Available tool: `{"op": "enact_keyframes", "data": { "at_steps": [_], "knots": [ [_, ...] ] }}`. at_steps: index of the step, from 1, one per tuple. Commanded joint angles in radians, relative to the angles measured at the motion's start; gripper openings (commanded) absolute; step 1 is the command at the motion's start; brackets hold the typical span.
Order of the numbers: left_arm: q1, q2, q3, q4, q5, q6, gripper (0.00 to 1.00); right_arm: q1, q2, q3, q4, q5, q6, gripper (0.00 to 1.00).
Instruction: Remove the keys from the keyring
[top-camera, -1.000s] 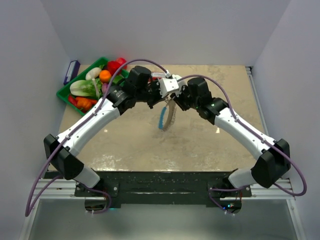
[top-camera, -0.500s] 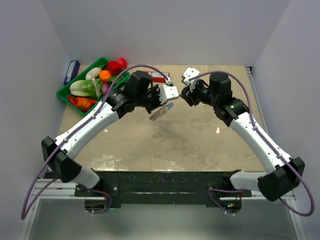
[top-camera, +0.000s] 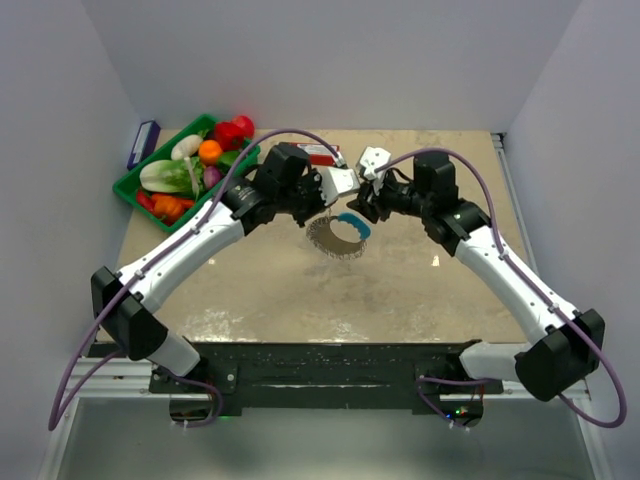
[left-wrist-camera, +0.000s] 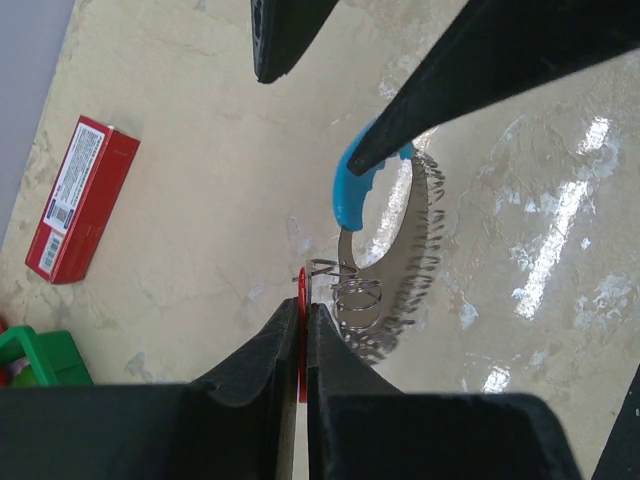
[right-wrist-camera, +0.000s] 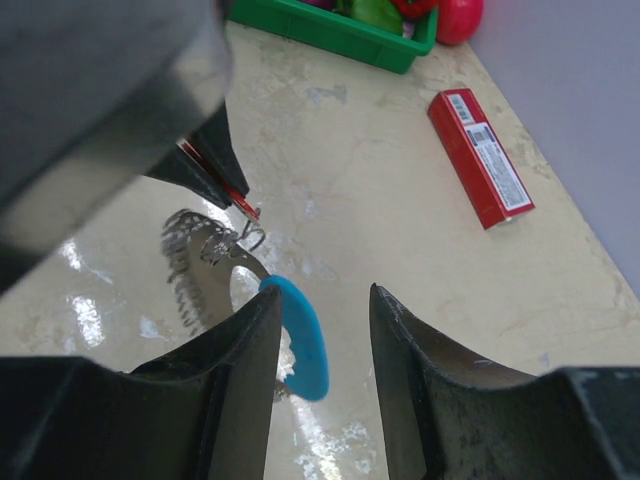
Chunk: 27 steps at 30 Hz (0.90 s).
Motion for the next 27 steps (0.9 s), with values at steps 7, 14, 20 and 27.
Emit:
{"op": "enact_keyframes", "data": {
  "at_steps": [7, 14, 20, 27],
  "knots": [
    [0.004, -0.009, 0.052, 0.097, -0.044, -0.094, 0.00, 0.020, 0.064, -0.066, 0.143, -0.088, 0.085, 0.43],
    [0.005, -0.012, 0.060, 0.107, -0.072, -0.088, 0.00, 0.045, 0.077, -0.077, 0.106, -0.219, 0.051, 0.39],
    [0.004, 0.020, 0.132, 0.051, -0.128, -0.068, 0.00, 0.045, 0.065, -0.085, 0.083, -0.171, 0.036, 0.42],
    [0.005, 0.047, 0.184, 0.008, -0.196, -0.088, 0.00, 0.045, 0.025, -0.088, 0.076, -0.171, 0.020, 0.45]
  ]
}}
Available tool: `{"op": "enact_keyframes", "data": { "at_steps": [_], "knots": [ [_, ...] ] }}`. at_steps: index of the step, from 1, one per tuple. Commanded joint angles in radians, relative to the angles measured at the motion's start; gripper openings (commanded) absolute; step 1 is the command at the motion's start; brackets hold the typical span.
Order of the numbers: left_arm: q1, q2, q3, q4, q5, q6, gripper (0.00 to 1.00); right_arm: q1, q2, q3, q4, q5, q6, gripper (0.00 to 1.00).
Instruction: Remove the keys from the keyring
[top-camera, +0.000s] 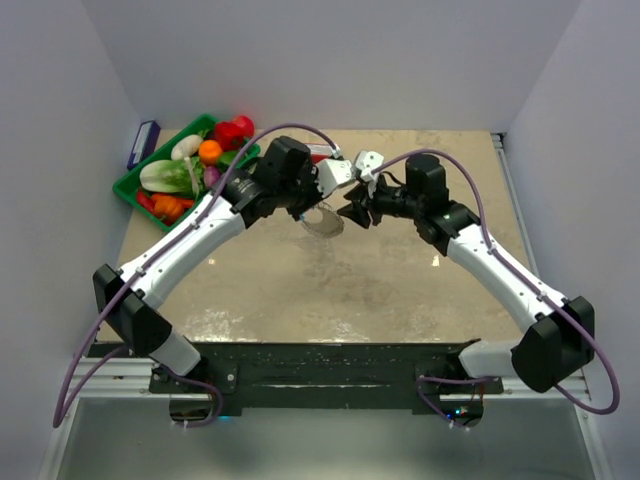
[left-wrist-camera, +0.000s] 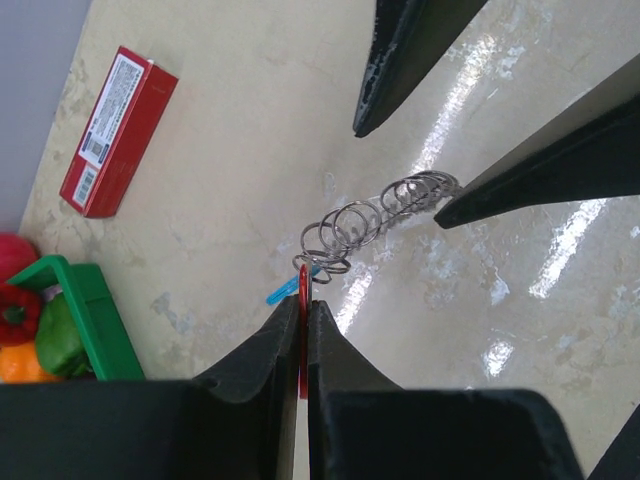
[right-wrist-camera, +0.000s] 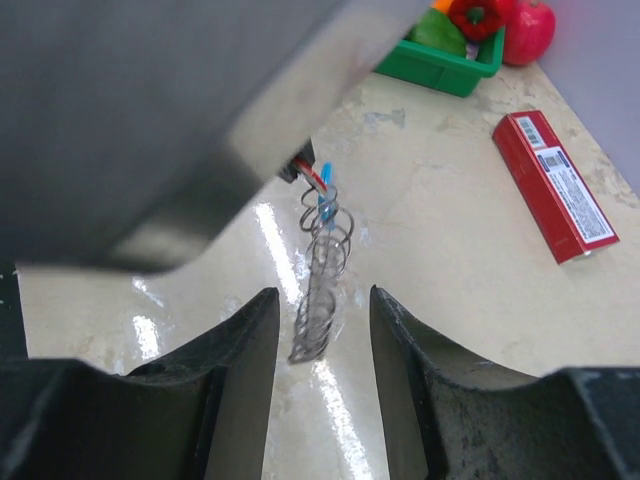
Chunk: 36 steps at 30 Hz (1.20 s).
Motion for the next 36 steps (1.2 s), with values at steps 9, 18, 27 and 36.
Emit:
{"op": "enact_keyframes", "data": {
  "at_steps": [9, 18, 27, 36],
  "knots": [
    [0.001, 0.162, 0.301, -0.079, -0.185, -0.182, 0.00, 0.028, 0.010, 0.020, -0.123, -0.096, -0.120, 0.45],
    [0.008, 0.212, 0.328, -0.070, -0.094, -0.389, 0.00, 0.032, -0.021, 0.000, -0.001, -0.007, -0.058, 0.46],
    [0.031, 0.250, 0.351, -0.034, 0.043, -0.604, 0.00, 0.033, -0.032, -0.029, 0.116, 0.109, 0.021, 0.48],
    [0.054, 0.302, 0.410, -0.038, 0.172, -0.719, 0.00, 0.033, -0.050, -0.083, 0.147, 0.192, -0.002, 0.48]
  ]
}}
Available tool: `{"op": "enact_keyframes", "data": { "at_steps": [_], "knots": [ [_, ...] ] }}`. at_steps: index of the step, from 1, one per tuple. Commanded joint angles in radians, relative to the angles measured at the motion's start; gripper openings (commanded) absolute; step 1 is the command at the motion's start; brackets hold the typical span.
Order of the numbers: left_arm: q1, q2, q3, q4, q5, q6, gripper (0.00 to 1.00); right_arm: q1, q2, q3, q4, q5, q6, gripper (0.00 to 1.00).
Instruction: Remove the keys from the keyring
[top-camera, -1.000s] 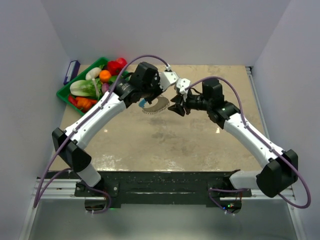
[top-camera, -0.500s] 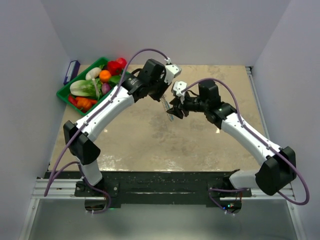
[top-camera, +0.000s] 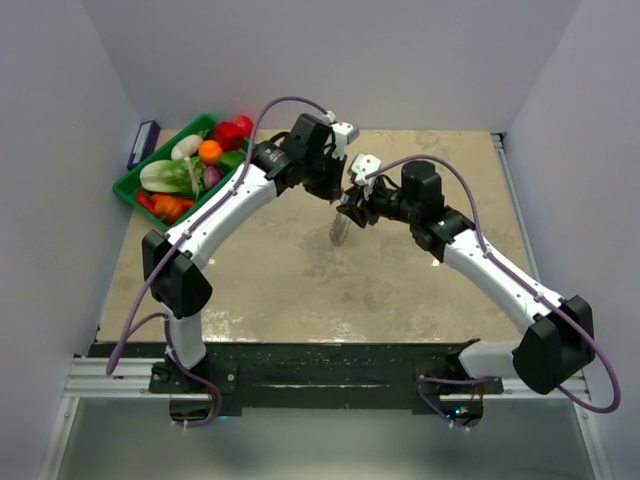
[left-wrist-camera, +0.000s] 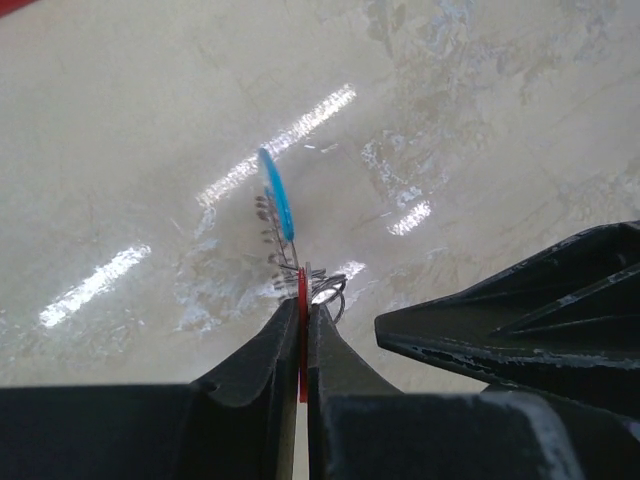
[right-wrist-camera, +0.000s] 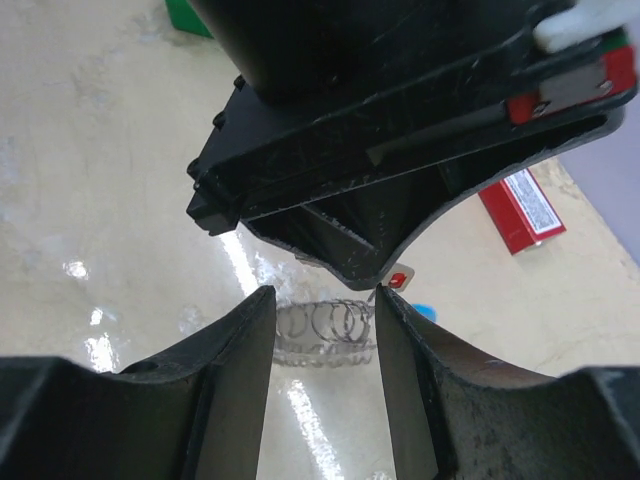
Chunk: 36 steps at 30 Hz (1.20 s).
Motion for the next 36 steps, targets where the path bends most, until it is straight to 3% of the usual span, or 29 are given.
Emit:
{"op": "enact_keyframes", "data": {
  "at_steps": [1, 9, 16, 22, 36],
  "knots": [
    [0.014, -0.005, 0.090, 0.048, 0.105, -0.080, 0.00, 0.001, -0.043, -0.046, 0.050, 0.083, 0.015, 0.48],
    [0.015, -0.025, 0.102, 0.051, 0.151, -0.080, 0.00, -0.040, -0.080, -0.095, 0.087, 0.030, 0.013, 0.44],
    [0.014, -0.031, 0.107, 0.056, 0.149, -0.088, 0.00, -0.166, -0.089, -0.059, 0.074, -0.216, 0.043, 0.36],
    [0.015, -0.023, 0.116, 0.059, 0.131, -0.097, 0.00, -0.163, -0.052, -0.055, 0.087, -0.063, 0.045, 0.39],
    [0.012, -0.011, 0.141, 0.056, 0.108, -0.100, 0.00, -0.079, -0.018, -0.085, 0.142, 0.094, 0.049, 0.42]
  ]
}}
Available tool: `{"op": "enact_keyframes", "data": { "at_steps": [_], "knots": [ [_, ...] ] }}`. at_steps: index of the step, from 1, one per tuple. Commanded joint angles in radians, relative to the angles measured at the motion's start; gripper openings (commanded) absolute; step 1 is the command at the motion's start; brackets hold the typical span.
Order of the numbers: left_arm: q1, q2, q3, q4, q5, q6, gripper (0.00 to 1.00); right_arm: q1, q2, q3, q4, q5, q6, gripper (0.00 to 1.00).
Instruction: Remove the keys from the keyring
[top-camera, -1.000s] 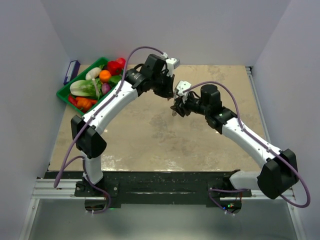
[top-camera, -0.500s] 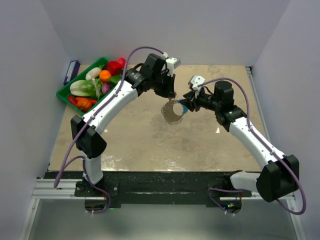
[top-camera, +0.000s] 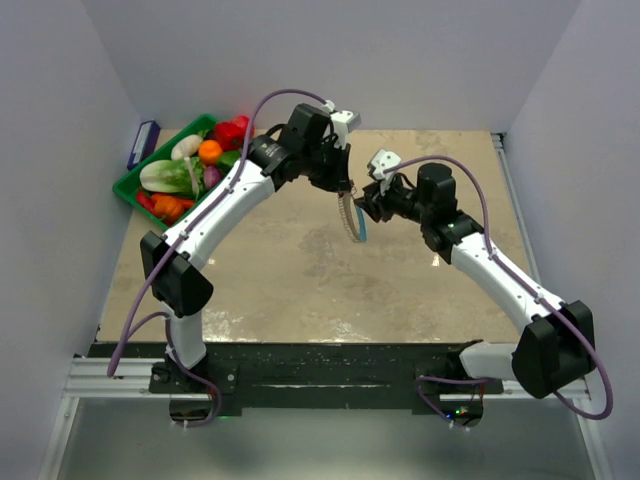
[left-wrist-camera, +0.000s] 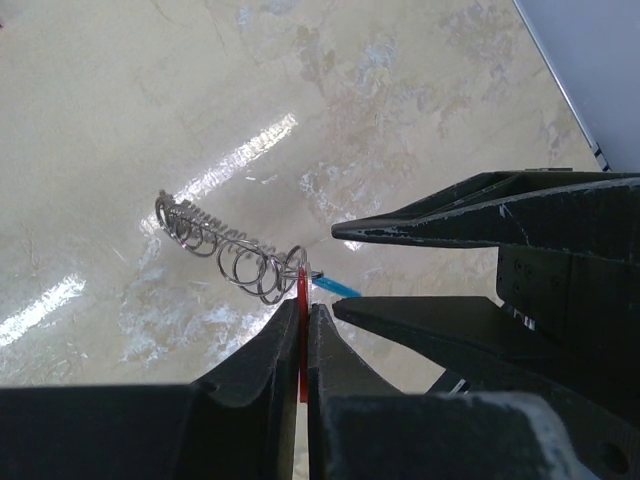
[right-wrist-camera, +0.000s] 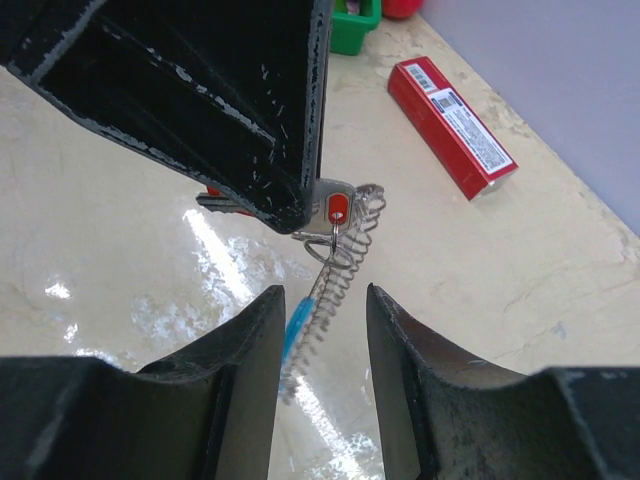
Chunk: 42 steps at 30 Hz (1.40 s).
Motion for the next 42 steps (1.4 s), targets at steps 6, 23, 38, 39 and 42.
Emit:
{"op": "enact_keyframes", "data": {
  "at_steps": [6, 23, 38, 39, 42],
  "knots": [
    [0.005, -0.037, 0.051, 0.050, -0.005, -0.011, 0.00, 0.063, 0.004, 0.012, 0.059, 0.120, -0.024, 0.43],
    [0.007, -0.077, 0.019, 0.062, 0.036, 0.029, 0.00, -0.025, 0.014, 0.006, 0.047, -0.171, -0.179, 0.41],
    [0.007, -0.070, 0.009, 0.067, 0.076, 0.043, 0.00, -0.023, 0.051, 0.010, 0.138, -0.184, -0.162, 0.39],
    [0.005, -0.070, 0.008, 0.065, 0.079, 0.045, 0.00, -0.025, 0.054, 0.012, 0.139, -0.185, -0.176, 0.38],
    [0.005, -0.076, 0.000, 0.068, 0.084, 0.048, 0.00, -0.025, 0.054, 0.009, 0.151, -0.199, -0.205, 0.37]
  ]
}}
